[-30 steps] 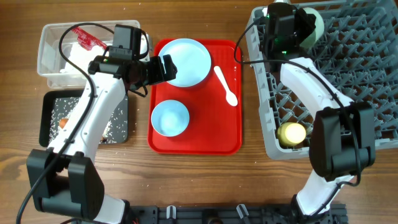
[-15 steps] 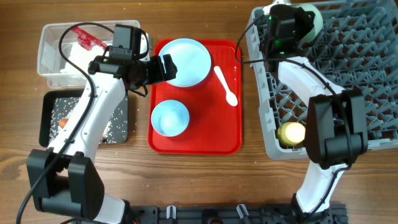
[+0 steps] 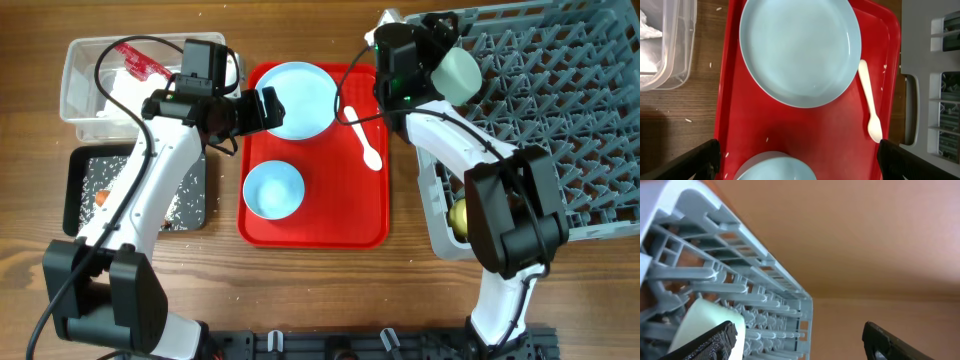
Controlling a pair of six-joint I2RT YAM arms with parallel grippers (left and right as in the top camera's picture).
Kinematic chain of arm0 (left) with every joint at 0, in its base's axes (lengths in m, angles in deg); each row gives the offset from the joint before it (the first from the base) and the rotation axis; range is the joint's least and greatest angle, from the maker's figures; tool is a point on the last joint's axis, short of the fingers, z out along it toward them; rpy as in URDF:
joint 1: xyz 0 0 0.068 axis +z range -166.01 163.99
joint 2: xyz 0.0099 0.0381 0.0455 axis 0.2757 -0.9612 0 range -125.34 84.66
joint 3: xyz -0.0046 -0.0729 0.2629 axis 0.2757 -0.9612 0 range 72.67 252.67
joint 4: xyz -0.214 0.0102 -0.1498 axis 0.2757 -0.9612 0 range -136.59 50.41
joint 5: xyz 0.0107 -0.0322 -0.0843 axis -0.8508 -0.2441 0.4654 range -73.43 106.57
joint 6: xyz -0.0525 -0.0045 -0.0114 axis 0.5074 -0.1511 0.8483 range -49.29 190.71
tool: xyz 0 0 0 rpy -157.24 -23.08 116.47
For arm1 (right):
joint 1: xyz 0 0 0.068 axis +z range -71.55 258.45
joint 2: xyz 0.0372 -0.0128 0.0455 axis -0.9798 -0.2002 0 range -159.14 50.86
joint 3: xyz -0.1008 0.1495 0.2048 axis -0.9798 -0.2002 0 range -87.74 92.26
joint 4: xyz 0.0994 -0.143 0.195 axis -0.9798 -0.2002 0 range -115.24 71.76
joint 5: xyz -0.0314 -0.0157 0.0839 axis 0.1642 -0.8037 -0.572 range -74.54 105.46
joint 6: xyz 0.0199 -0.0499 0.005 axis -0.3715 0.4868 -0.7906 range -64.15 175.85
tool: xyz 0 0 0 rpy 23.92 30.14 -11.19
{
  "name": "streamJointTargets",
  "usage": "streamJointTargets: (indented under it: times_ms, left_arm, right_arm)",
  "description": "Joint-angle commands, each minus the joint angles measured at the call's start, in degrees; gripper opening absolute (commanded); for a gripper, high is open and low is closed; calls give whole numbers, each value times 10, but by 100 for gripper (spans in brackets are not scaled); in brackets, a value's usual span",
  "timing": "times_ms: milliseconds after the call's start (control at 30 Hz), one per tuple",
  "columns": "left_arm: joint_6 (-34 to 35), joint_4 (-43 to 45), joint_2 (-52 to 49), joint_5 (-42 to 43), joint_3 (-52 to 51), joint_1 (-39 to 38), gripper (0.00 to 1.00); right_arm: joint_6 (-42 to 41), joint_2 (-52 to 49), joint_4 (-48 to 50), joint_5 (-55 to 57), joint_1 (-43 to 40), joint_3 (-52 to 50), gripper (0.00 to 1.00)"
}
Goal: Sort waste into correct bins and load items into the dishwasher rack
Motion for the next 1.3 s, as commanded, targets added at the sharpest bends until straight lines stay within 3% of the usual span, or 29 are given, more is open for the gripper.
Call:
streamJointTargets:
  times_ms: [0, 67, 167, 233, 300, 333, 367, 467, 533, 600, 700, 867, 1067, 1167, 1267]
  left_arm:
    - [-7, 2, 8, -3, 1, 0, 100]
    - [-7, 2, 11, 0, 2, 12, 100]
    - [-6, 4, 29, 47, 2, 42, 100]
    - [-5, 3, 48, 68, 2, 66, 100]
    - [-5, -1, 58, 68, 2, 77, 100]
    - [-5, -1, 61, 68, 2, 82, 100]
    - [-2, -1, 61, 68, 2, 89, 100]
    - [10, -1, 61, 68, 2, 107, 100]
    - [10, -3, 61, 68, 2, 115, 100]
    - [10, -8, 61, 68, 2, 120, 100]
    - [10, -16, 61, 68, 2, 120, 100]
    - [10, -19, 61, 66, 2, 120, 100]
    - [10, -21, 61, 66, 2, 120, 100]
    - [10, -21, 61, 66, 2, 120, 100]
    - [10, -21, 61, 66, 2, 120, 100]
  right_arm:
    - [-82, 41, 24, -33, 2, 4, 87]
    - [-171, 80, -9, -87, 3, 4, 88]
    - [-350, 138, -172, -268, 3, 4, 88]
    - [-511, 185, -321, -571, 5, 4, 84]
    - [-575, 199, -370, -826, 5, 4, 84]
    - [-628, 196, -381, -924, 7, 3, 81]
    - [-725, 188, -387, -952, 20, -8, 72]
    - [-864, 162, -413, -857, 80, -40, 63]
    - [-951, 136, -437, -766, 139, -40, 62]
    - [-977, 105, -460, -726, 186, -40, 59]
    - [-1016, 78, -502, -714, 186, -39, 54]
    - [-1041, 46, -505, -718, 180, -39, 39]
    - [-1047, 30, -501, -746, 166, -39, 4]
    - [-1014, 38, -501, -783, 148, -23, 4]
    - [-962, 129, -528, -734, 95, -17, 4]
